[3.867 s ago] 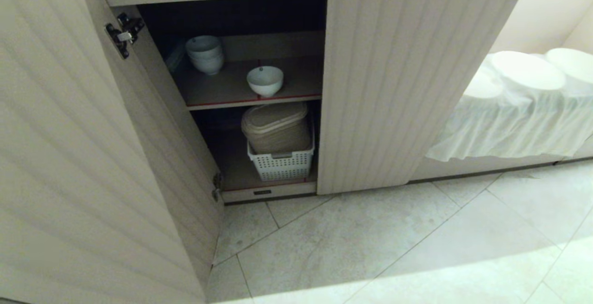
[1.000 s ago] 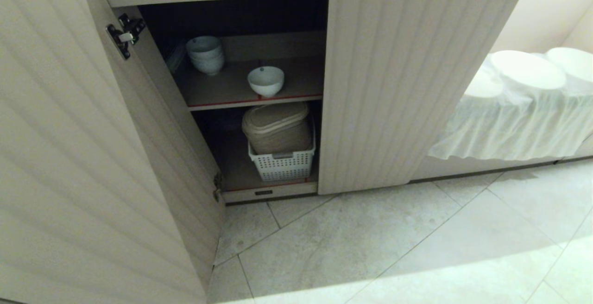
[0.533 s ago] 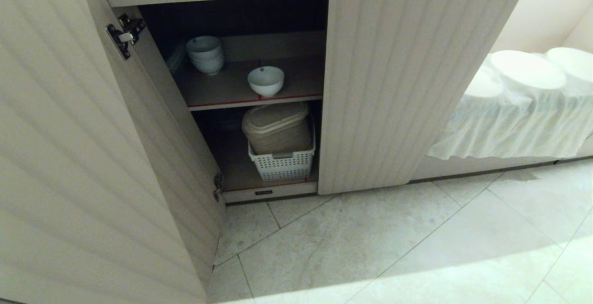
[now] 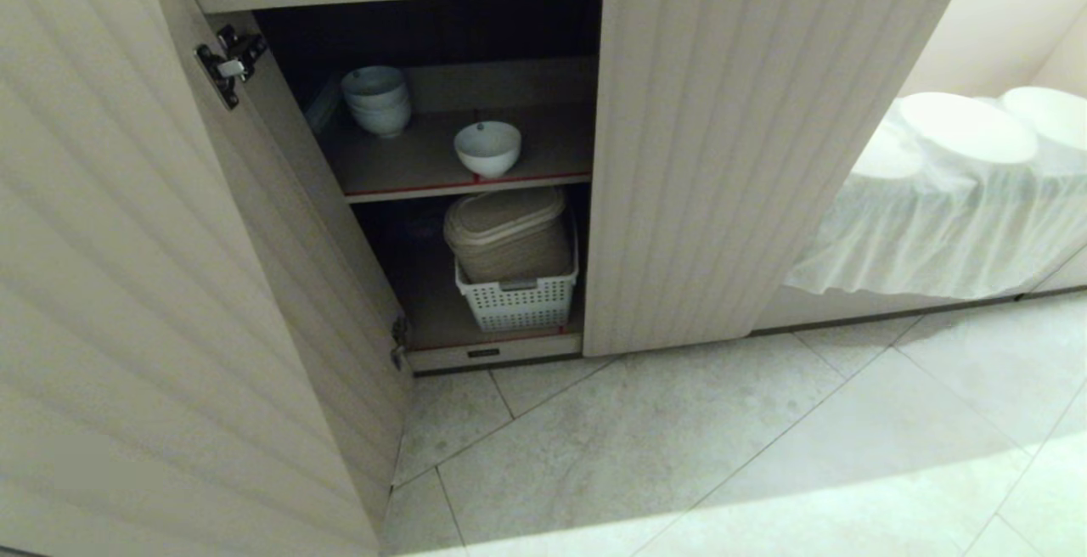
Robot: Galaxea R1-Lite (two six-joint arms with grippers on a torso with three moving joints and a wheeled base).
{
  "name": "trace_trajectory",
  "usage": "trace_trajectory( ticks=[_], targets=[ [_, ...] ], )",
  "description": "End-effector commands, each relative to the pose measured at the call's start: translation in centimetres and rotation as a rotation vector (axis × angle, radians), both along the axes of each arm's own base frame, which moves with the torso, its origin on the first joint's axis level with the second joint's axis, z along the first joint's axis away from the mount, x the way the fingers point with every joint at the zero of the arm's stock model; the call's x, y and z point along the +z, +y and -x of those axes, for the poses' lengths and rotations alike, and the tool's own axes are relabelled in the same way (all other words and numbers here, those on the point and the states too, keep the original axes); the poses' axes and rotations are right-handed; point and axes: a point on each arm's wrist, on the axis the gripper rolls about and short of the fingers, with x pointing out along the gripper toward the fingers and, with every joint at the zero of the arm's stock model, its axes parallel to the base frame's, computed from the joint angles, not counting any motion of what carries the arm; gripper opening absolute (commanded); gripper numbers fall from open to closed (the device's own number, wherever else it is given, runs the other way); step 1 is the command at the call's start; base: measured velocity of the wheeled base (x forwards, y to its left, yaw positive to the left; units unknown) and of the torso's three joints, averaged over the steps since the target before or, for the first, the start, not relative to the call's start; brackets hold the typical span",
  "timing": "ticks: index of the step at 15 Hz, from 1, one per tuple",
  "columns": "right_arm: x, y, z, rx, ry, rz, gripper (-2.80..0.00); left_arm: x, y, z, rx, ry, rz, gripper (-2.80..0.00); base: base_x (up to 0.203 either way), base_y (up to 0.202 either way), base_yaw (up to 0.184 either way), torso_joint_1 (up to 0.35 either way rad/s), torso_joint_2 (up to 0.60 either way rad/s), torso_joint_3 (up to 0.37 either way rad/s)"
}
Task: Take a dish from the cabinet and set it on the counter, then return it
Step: Close the cabinet door
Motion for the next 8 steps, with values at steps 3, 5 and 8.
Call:
trace_trajectory(
  ticks=[3,5,8],
  targets=[
    [0.0,0.0,0.0,0.000,-0.001,0.000,-2.80,0.5,0.1,-0.4,0.060,-0.001,0.011,-2.80,0.000,0.000,0.000,0.000,0.00,0.000],
    [0.0,0.0,0.0,0.001,-0.001,-0.001,-2.80,0.8,0.1,-0.5,0.068,-0.006,0.013,-2.80,0.000,0.000,0.000,0.000,0.00,0.000],
    [0.0,0.0,0.0,0.000,-0.001,-0.001,-2.80,1.3,0.2,-0.7,0.094,-0.020,0.021,-2.80,0.000,0.000,0.000,0.000,0.00,0.000]
  ],
)
